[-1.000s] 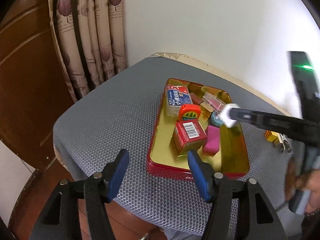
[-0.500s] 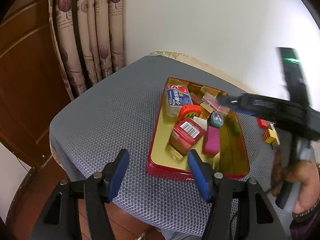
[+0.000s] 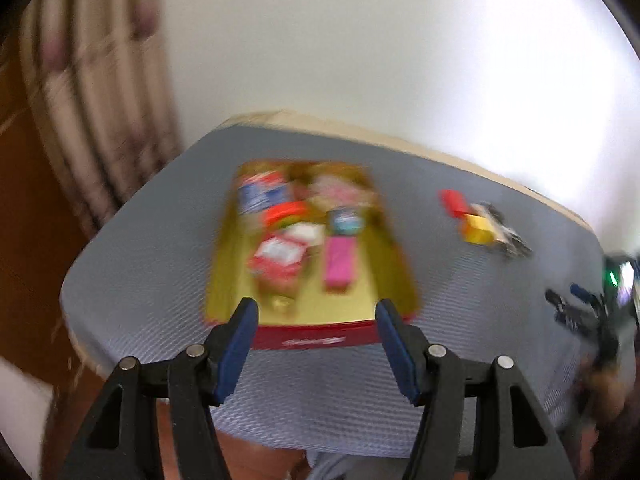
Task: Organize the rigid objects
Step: 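Move both tools back toward the yellow cube and metal clip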
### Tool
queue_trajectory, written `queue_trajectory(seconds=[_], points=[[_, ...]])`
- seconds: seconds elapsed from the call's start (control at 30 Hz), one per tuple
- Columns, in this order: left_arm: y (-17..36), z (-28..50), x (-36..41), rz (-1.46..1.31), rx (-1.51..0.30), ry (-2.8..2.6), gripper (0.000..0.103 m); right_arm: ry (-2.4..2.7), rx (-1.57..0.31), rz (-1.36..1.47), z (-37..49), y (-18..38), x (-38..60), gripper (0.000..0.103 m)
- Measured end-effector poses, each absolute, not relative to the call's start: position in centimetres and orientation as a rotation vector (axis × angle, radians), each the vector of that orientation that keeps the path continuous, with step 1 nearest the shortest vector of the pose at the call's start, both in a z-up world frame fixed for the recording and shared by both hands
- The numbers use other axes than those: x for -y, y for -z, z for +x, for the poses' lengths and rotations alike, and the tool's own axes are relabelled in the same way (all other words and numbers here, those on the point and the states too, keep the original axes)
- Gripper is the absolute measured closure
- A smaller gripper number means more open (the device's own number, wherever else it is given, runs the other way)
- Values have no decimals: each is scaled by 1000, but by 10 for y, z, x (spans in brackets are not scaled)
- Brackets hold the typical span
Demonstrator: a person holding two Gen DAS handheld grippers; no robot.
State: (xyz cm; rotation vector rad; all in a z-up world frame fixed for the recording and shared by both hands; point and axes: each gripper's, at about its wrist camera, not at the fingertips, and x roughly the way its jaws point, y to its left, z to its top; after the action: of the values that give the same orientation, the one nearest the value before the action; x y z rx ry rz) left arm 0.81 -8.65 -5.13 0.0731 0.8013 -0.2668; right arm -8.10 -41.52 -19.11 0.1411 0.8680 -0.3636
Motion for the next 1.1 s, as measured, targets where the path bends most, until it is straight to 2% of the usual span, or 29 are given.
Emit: queue_trajectory(seconds=[0.17,0.33,0.53,0.73,1.1], points=[[38,11,161,237,-760,570,38,335,-815,397,-101,195,467,31],[41,58,235,264,-843,812,38,274,-764,425,-107,191,469,30],[56,116,300,437,-903,930,38,207,-730,509,-114,191,480,29],[91,164,333,567,-1049,1028,38,166,-721,552,-120,192,486,29],[112,183,356,775,-1038,1103,38,125,-740,631,-111,200,494,27]])
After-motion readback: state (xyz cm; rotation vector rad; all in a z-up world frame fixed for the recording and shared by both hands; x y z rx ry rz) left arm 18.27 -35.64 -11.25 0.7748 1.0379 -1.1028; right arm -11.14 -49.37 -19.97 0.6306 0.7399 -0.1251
